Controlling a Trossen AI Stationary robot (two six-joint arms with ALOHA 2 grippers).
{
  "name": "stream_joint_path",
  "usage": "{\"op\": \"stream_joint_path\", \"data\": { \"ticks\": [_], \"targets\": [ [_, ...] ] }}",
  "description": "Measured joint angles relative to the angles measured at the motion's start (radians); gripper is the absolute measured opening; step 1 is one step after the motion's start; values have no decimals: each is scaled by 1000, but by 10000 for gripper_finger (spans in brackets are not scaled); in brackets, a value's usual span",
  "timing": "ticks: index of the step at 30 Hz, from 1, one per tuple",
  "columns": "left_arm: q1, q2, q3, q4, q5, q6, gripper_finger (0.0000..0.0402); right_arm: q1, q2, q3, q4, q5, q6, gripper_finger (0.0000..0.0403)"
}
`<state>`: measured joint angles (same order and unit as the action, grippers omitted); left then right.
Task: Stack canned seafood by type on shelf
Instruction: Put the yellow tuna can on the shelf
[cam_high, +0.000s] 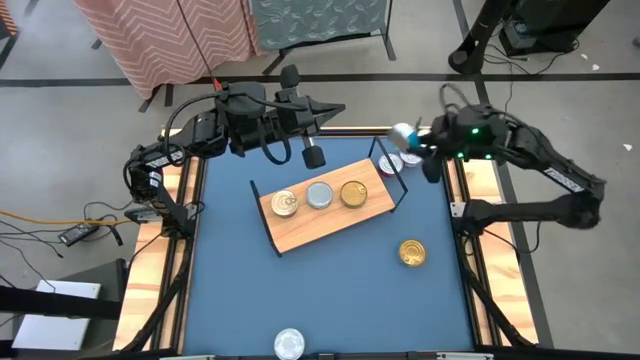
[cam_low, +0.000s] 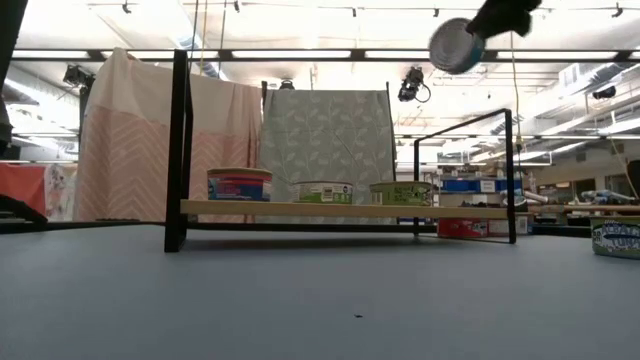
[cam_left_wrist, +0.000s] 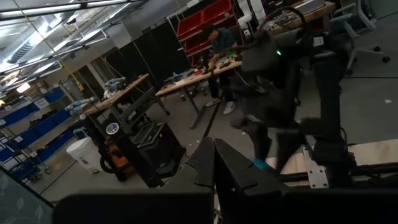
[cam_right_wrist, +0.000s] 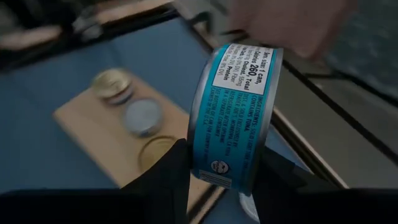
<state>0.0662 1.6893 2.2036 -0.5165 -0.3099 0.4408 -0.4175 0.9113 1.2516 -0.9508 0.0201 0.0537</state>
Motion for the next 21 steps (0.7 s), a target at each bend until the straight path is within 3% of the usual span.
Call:
{"op": "stream_joint_path", "data": {
  "ticks": [9,21],
  "targets": [
    [0,-56,0,49,-60,0,6,242,240,22,-7,134,-218,137],
    [-3,-71,1,52,-63,-23,6,252,452,23,85,365,-507,137]
  ]
}}
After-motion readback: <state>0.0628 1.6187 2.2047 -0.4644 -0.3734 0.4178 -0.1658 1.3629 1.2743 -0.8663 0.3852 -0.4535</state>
